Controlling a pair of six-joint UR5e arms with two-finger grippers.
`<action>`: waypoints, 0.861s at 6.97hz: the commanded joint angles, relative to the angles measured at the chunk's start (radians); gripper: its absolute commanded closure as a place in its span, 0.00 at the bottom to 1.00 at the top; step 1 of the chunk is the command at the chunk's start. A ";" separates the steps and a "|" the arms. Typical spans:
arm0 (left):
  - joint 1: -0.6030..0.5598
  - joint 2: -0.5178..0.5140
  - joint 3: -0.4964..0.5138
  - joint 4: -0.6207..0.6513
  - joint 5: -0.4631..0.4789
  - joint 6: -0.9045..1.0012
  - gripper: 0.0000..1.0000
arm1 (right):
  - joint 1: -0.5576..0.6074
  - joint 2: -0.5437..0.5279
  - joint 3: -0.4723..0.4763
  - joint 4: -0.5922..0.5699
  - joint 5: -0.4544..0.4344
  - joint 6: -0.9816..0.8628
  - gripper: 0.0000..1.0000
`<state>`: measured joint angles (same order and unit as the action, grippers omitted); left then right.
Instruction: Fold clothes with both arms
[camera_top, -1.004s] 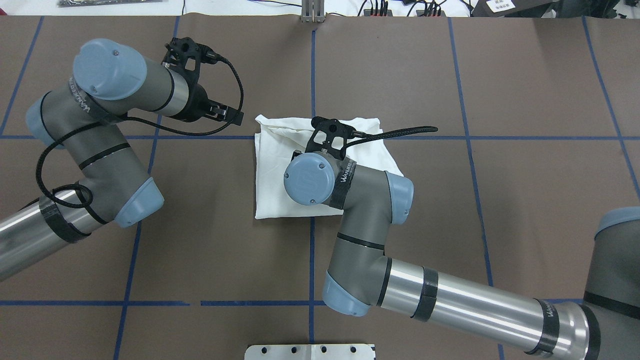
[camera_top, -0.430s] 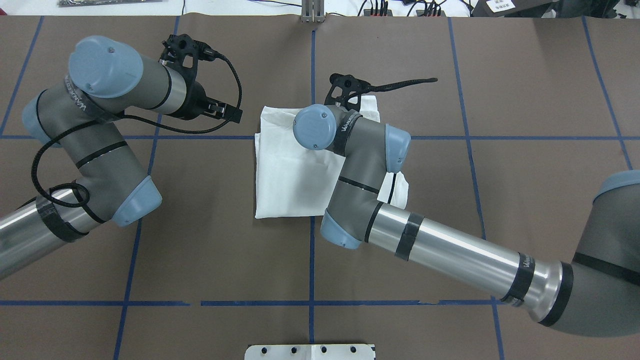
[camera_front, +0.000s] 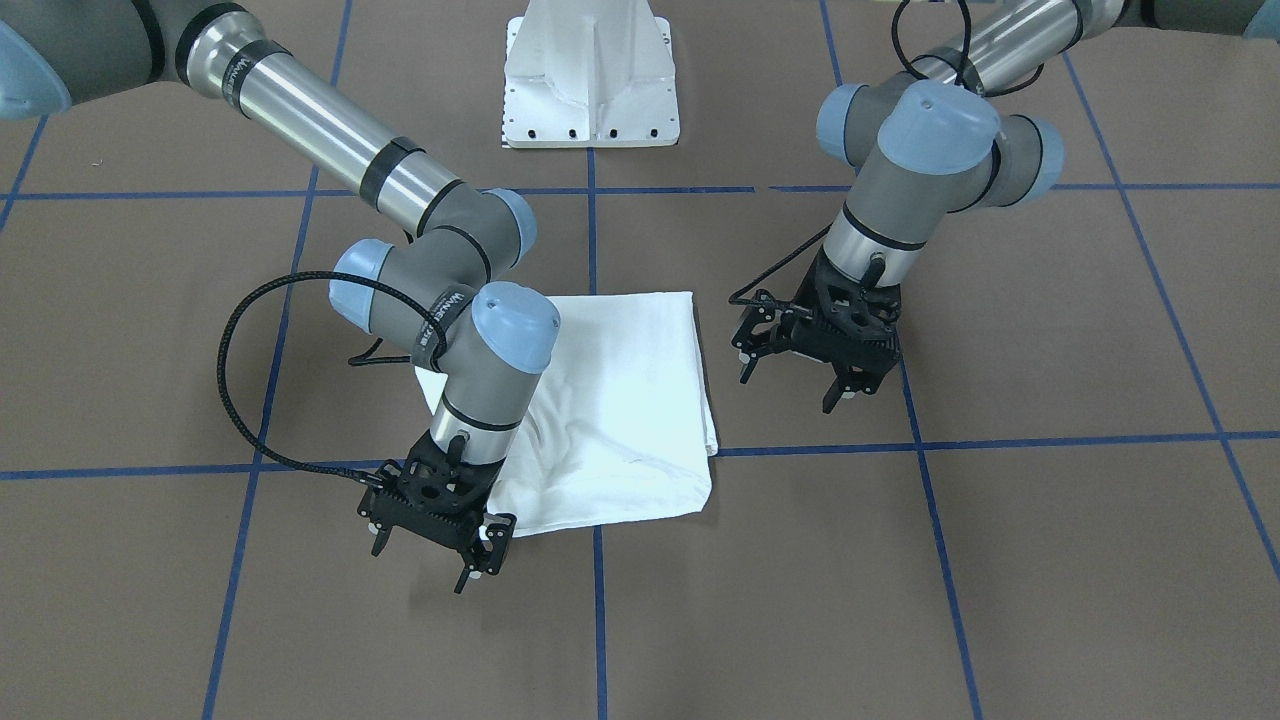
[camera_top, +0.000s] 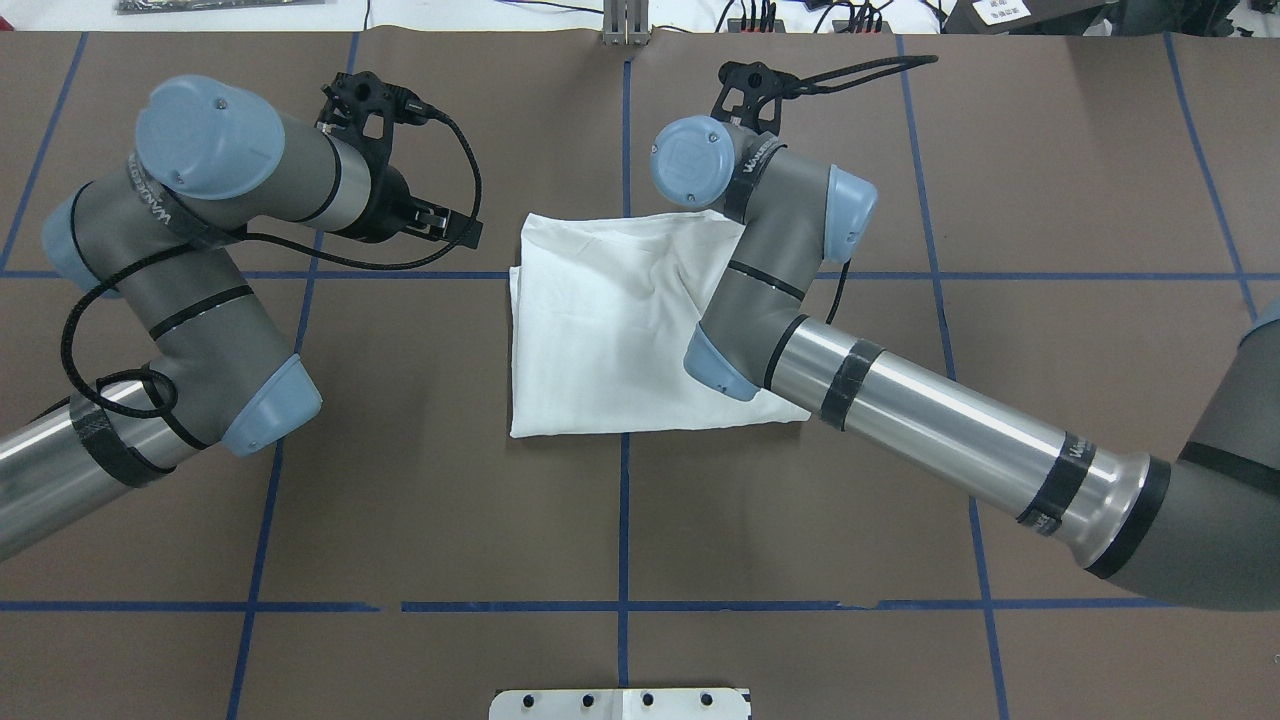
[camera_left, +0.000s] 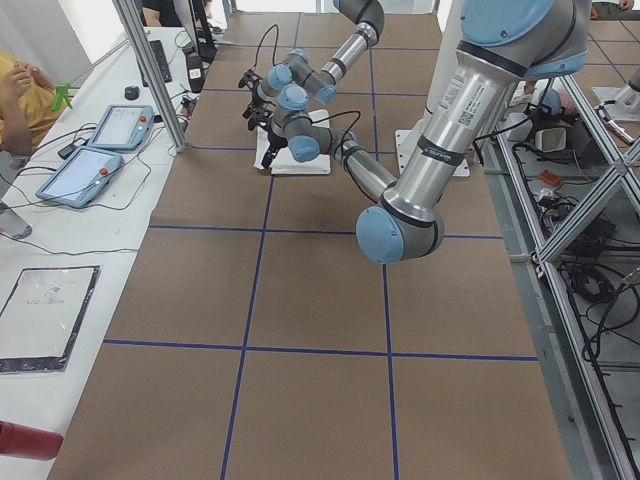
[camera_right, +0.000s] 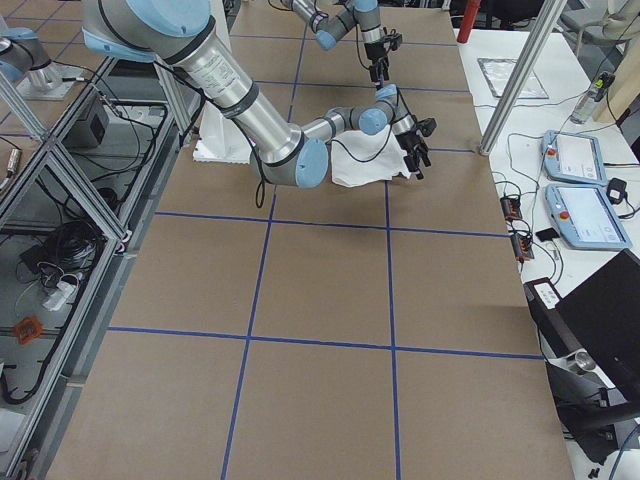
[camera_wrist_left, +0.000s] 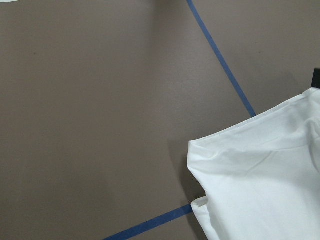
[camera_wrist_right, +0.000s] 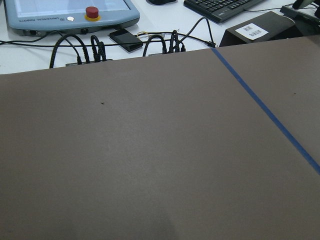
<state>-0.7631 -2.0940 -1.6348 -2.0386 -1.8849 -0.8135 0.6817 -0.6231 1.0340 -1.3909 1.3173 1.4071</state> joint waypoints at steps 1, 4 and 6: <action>0.002 0.005 -0.002 0.000 0.000 -0.001 0.00 | 0.027 -0.009 0.110 -0.006 0.168 -0.051 0.00; -0.004 0.073 -0.134 0.100 -0.002 0.022 0.00 | 0.116 -0.197 0.392 -0.105 0.388 -0.289 0.00; -0.100 0.193 -0.352 0.303 -0.008 0.260 0.00 | 0.256 -0.387 0.570 -0.147 0.581 -0.543 0.00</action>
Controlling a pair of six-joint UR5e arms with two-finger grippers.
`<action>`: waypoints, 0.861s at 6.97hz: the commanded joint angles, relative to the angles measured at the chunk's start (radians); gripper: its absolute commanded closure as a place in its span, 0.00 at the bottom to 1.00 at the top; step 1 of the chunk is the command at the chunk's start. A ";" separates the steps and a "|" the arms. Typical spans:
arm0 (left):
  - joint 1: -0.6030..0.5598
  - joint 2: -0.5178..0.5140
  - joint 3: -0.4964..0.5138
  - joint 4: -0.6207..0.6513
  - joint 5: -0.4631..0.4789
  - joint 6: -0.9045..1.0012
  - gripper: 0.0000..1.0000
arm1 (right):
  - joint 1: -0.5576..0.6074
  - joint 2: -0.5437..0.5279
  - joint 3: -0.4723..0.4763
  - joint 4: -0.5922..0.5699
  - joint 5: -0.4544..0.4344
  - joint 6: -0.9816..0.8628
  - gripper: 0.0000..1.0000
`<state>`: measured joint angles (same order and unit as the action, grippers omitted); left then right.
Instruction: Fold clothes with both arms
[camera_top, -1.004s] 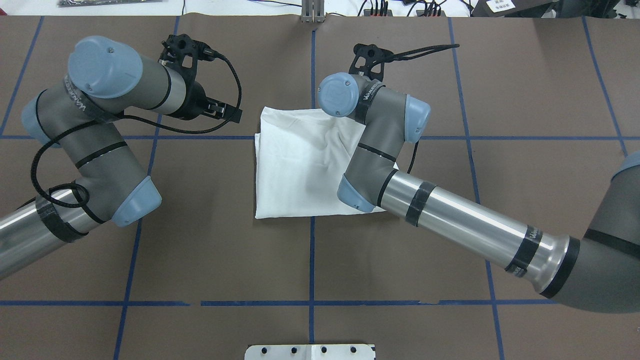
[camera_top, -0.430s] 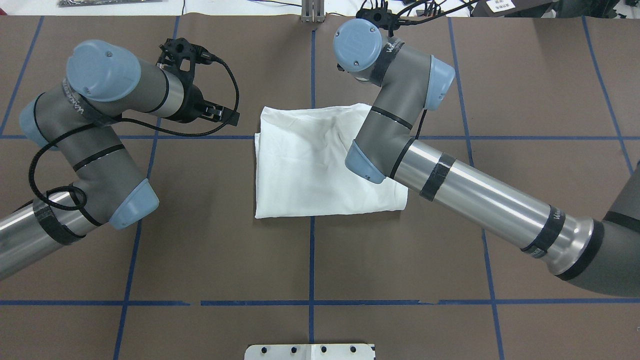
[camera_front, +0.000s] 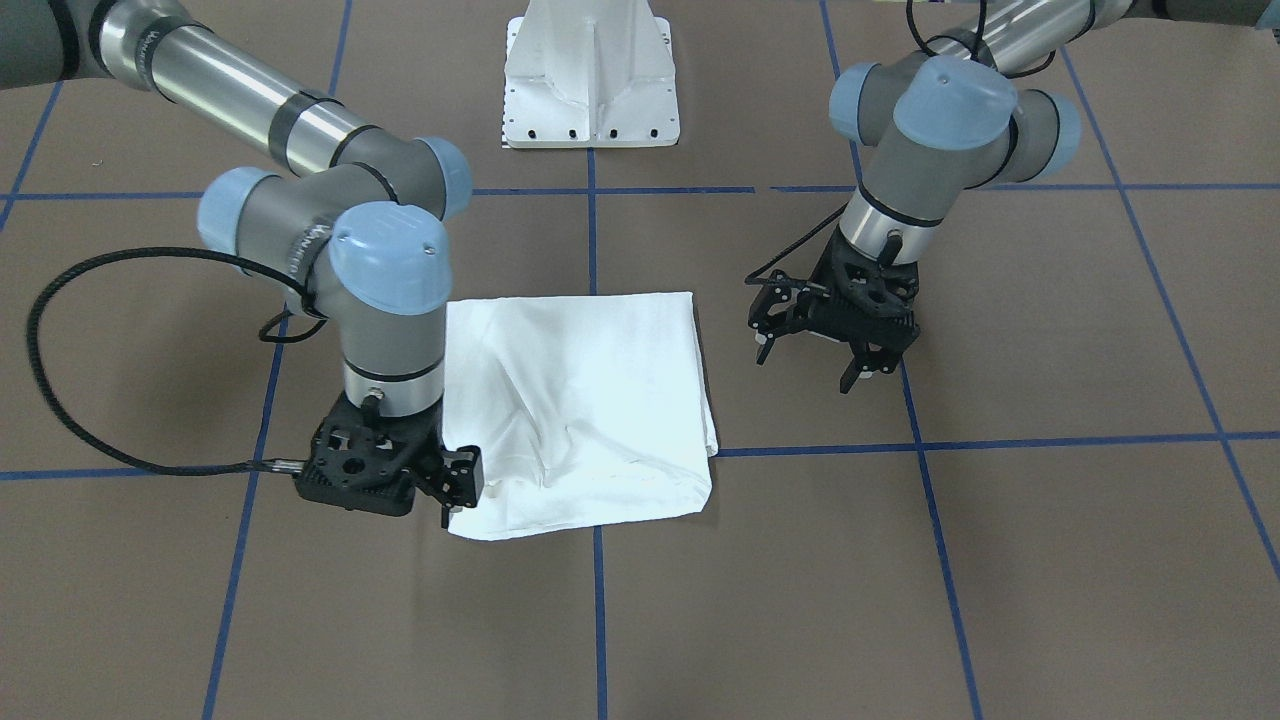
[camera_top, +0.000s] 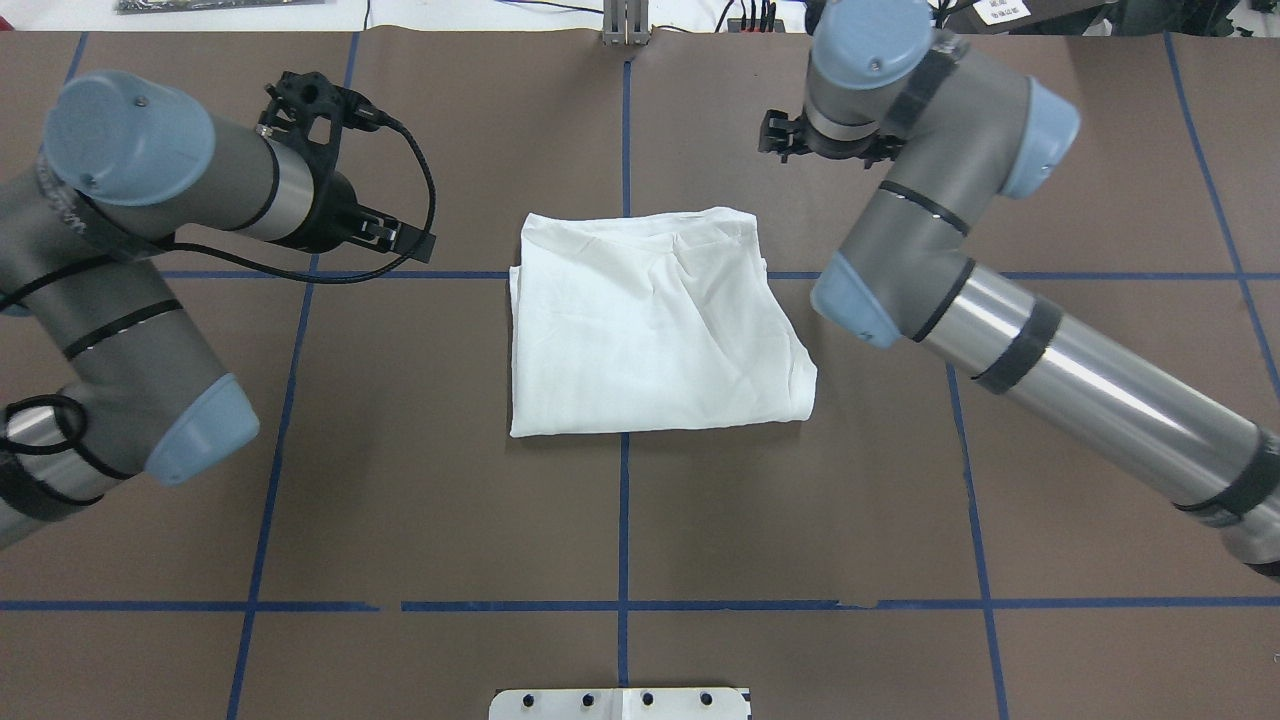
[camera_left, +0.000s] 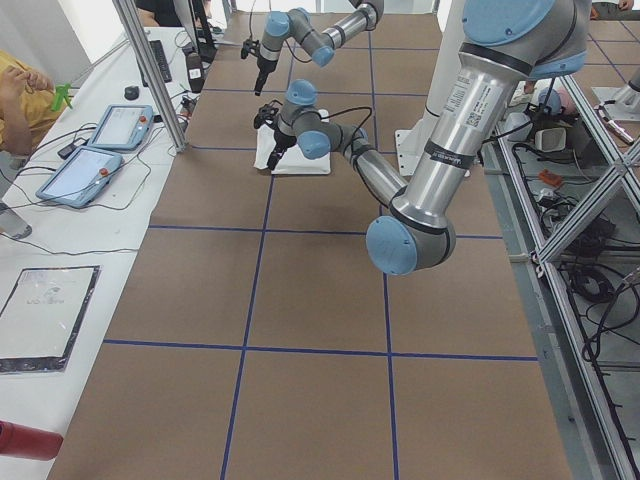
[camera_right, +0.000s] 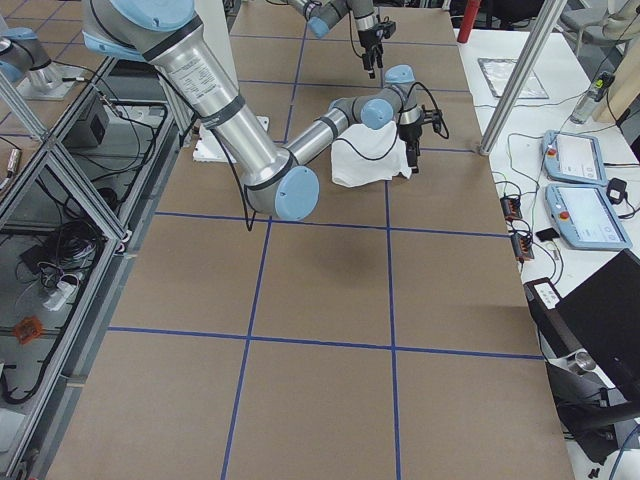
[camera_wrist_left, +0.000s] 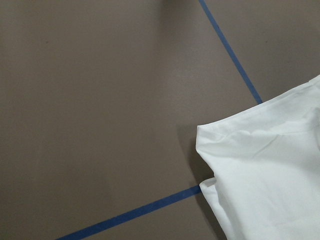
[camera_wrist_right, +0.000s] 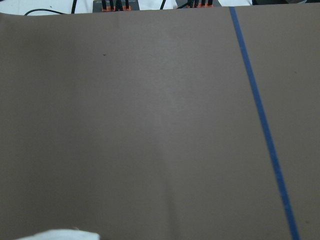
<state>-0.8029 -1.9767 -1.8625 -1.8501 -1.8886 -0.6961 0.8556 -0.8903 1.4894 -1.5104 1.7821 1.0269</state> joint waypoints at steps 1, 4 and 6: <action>-0.159 0.147 -0.157 0.132 -0.059 0.290 0.00 | 0.168 -0.219 0.185 -0.054 0.200 -0.320 0.00; -0.575 0.377 -0.115 0.134 -0.289 0.786 0.00 | 0.466 -0.460 0.221 -0.063 0.391 -0.826 0.00; -0.695 0.467 -0.042 0.117 -0.296 0.779 0.00 | 0.589 -0.606 0.215 -0.059 0.447 -0.938 0.00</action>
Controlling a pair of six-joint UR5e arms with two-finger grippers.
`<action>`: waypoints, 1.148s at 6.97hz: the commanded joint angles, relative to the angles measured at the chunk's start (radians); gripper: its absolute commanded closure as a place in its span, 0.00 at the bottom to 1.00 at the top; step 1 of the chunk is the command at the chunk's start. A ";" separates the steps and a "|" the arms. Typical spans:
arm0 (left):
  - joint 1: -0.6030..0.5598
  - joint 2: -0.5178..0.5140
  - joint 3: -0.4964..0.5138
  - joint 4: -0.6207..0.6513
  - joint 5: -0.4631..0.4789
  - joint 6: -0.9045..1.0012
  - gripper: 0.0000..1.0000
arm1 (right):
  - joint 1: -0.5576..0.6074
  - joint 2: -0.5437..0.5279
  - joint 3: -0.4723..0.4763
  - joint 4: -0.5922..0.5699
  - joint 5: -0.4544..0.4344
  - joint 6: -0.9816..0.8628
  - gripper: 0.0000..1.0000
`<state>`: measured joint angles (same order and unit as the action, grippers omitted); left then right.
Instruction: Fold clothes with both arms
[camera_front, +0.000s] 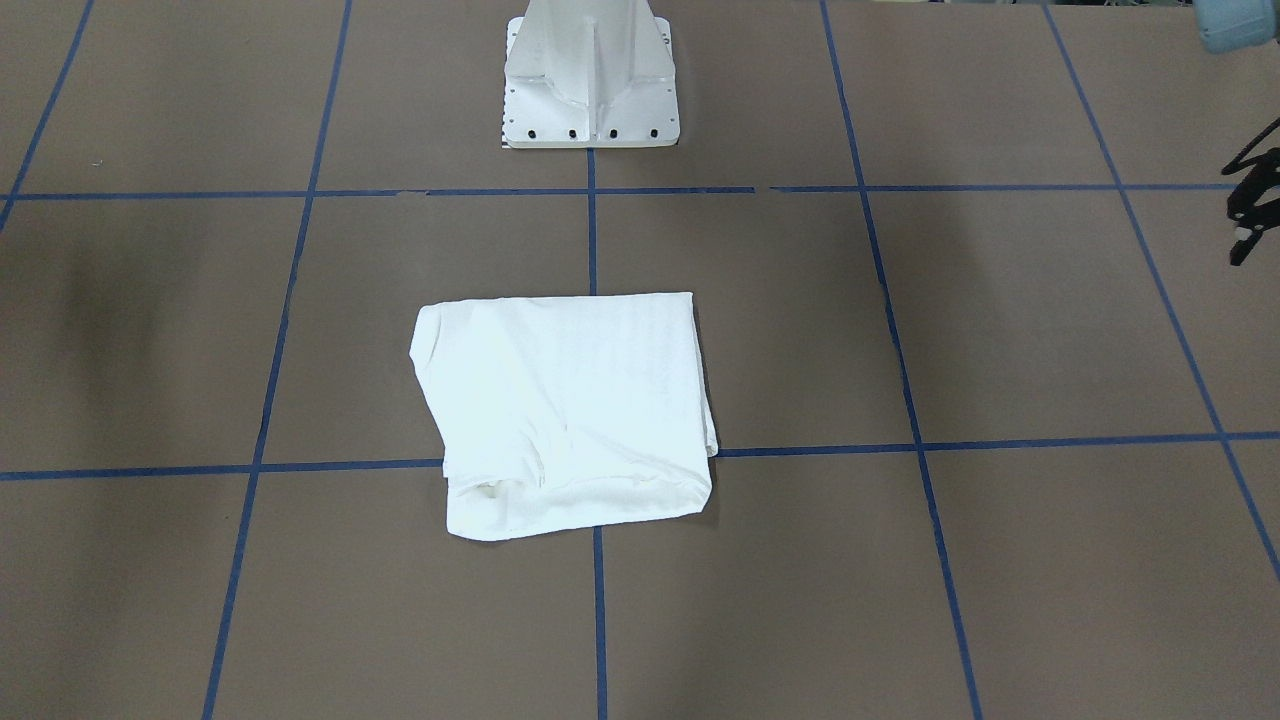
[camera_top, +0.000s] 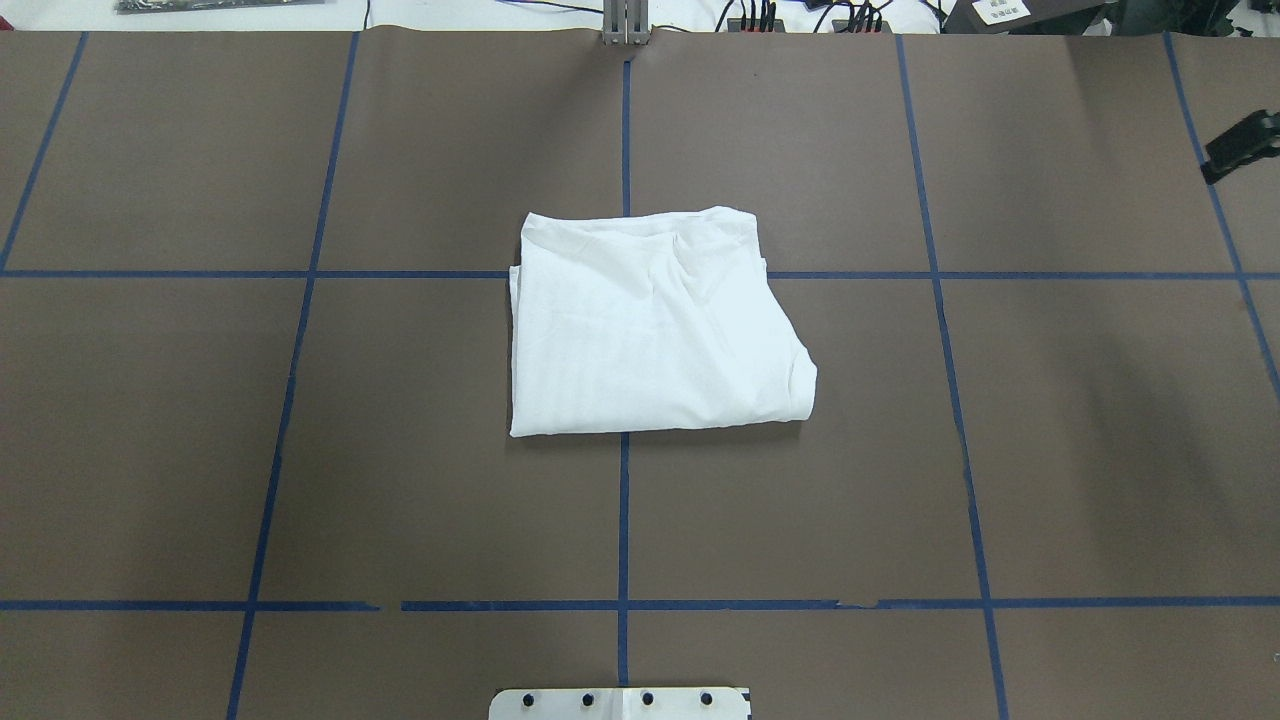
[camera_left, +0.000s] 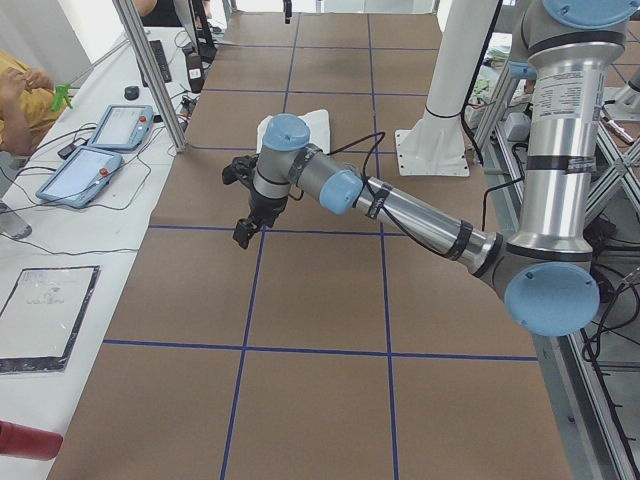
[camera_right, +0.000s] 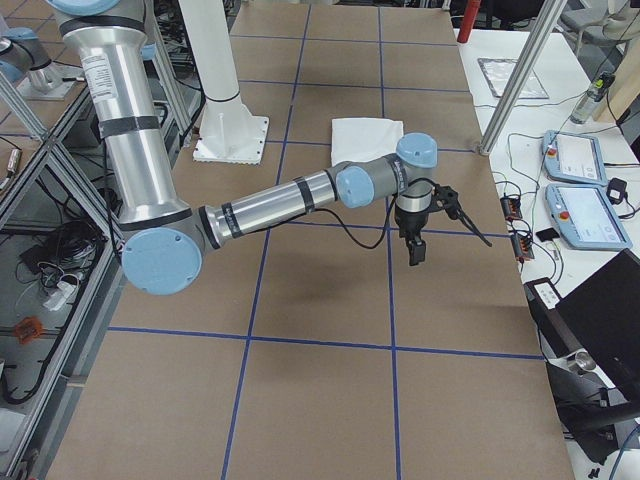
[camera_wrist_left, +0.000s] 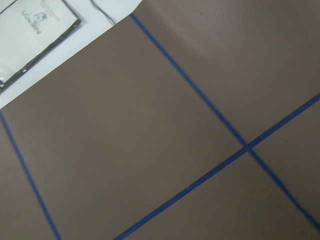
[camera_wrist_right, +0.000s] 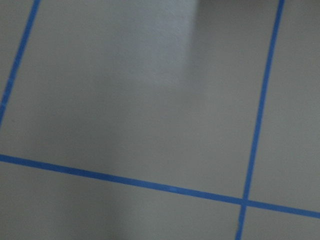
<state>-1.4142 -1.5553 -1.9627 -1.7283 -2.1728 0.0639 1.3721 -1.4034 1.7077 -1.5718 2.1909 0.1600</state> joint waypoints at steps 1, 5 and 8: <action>-0.126 0.047 0.147 -0.010 -0.013 0.030 0.00 | 0.108 -0.180 0.004 0.015 0.036 -0.076 0.00; -0.161 0.136 0.199 0.077 -0.079 0.045 0.00 | 0.235 -0.328 0.006 0.004 0.145 -0.209 0.00; -0.160 0.147 0.174 0.119 -0.165 0.057 0.00 | 0.266 -0.362 0.009 0.009 0.138 -0.217 0.00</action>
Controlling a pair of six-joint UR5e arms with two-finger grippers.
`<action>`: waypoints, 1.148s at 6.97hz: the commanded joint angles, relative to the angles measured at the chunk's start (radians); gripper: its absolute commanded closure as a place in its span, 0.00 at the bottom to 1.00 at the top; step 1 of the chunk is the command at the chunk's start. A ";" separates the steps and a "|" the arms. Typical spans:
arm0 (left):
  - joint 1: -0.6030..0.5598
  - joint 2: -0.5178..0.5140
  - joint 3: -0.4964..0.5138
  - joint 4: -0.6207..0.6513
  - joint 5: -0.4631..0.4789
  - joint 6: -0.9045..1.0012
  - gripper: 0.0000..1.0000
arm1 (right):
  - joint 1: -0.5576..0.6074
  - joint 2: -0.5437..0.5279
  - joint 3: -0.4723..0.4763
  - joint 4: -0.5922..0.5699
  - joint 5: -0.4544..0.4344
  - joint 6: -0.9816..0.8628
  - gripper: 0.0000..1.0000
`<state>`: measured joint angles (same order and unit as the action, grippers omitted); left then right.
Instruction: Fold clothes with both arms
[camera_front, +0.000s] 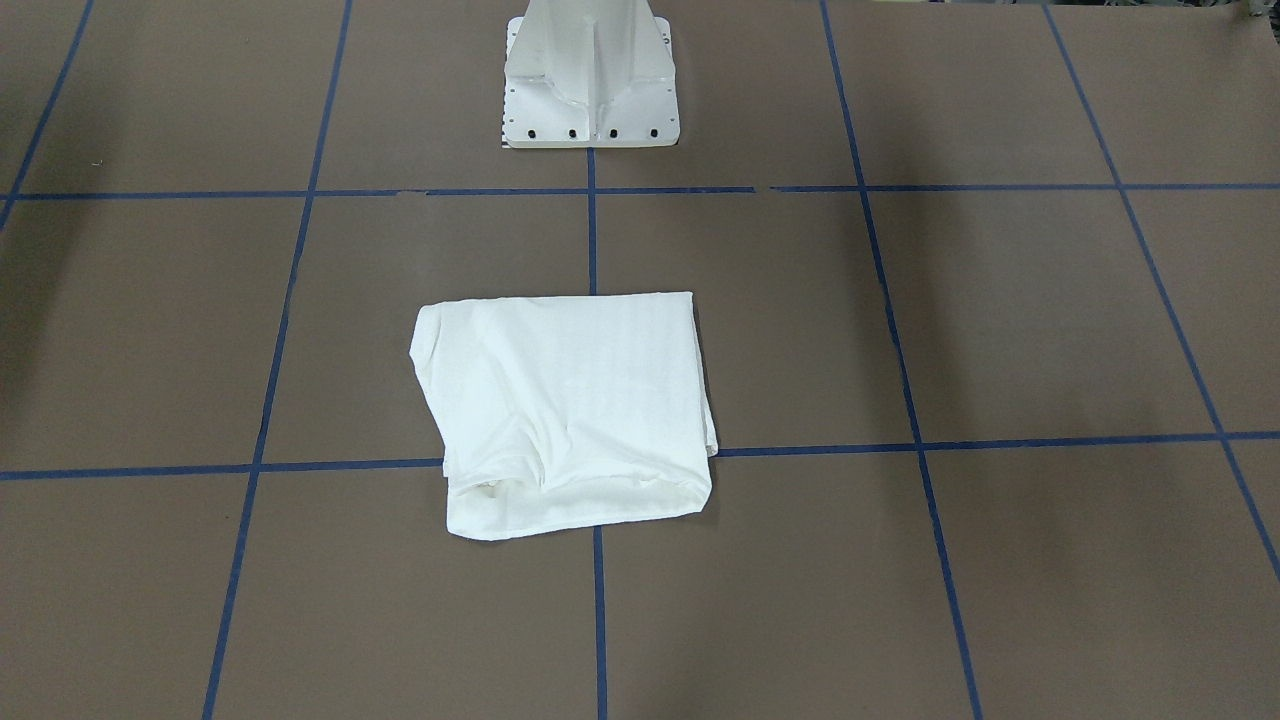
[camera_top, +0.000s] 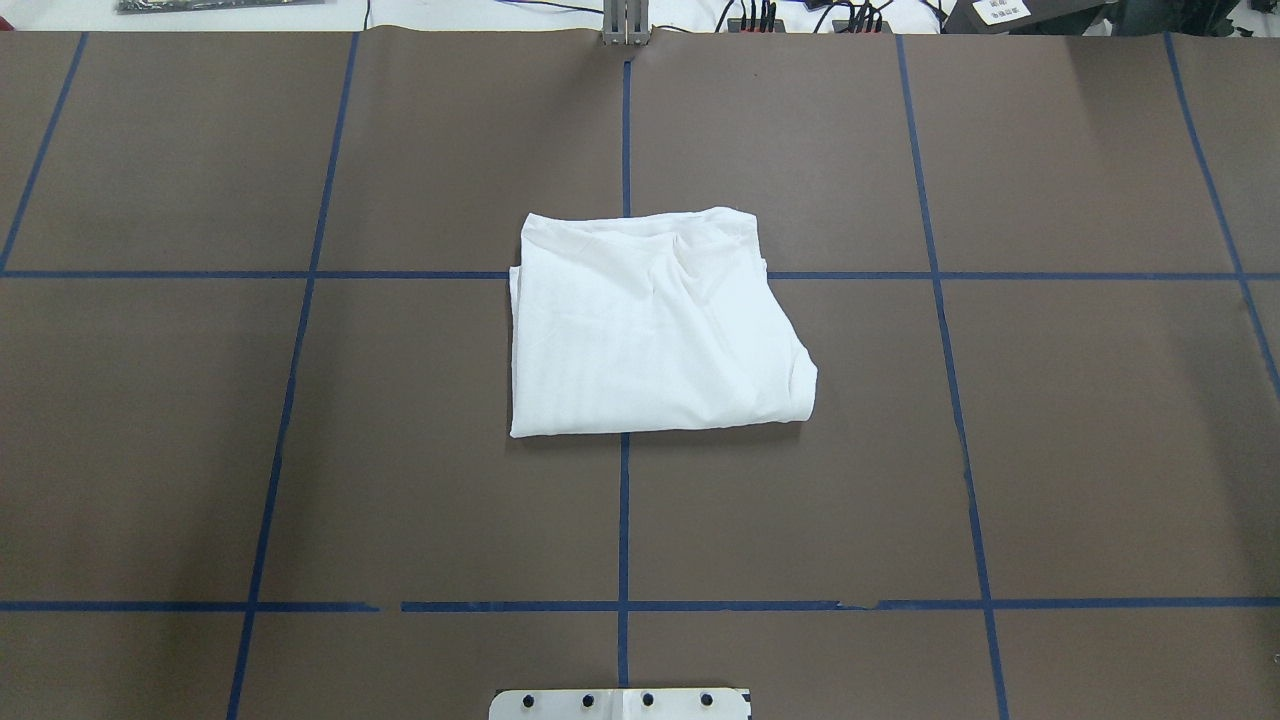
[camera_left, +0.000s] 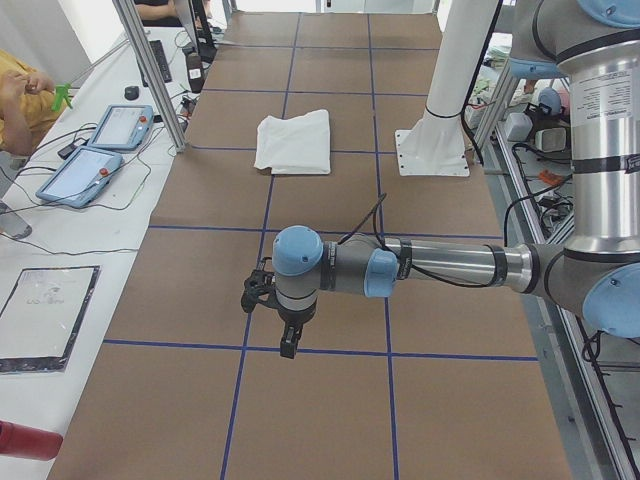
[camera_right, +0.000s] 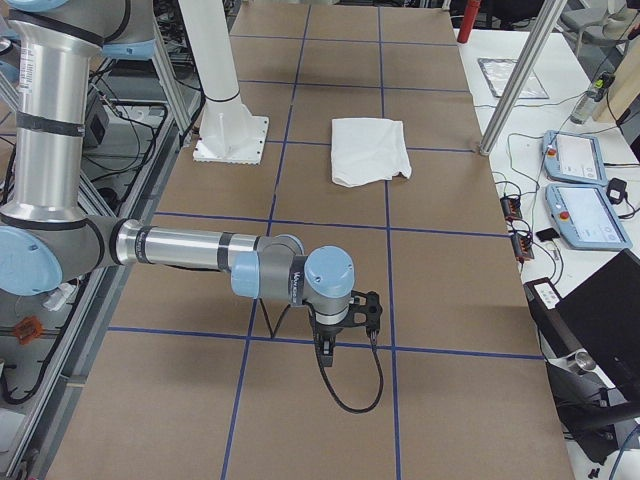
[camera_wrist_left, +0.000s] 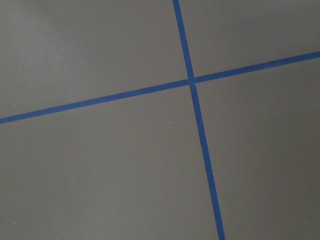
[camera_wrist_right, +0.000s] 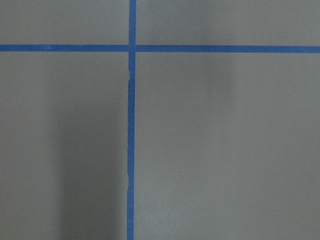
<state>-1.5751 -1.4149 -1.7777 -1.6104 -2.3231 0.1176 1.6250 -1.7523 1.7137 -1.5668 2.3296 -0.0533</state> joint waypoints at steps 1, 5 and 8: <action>0.003 0.005 -0.008 0.004 -0.015 0.001 0.00 | 0.015 -0.021 0.001 0.007 0.002 -0.003 0.00; 0.003 -0.001 -0.022 -0.006 -0.009 -0.001 0.00 | 0.021 -0.059 0.004 0.010 -0.001 -0.002 0.00; 0.003 0.007 -0.026 -0.003 -0.005 -0.003 0.00 | 0.021 -0.053 0.006 0.011 -0.001 0.000 0.00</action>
<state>-1.5723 -1.4120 -1.8038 -1.6150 -2.3295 0.1155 1.6458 -1.8105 1.7181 -1.5566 2.3286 -0.0549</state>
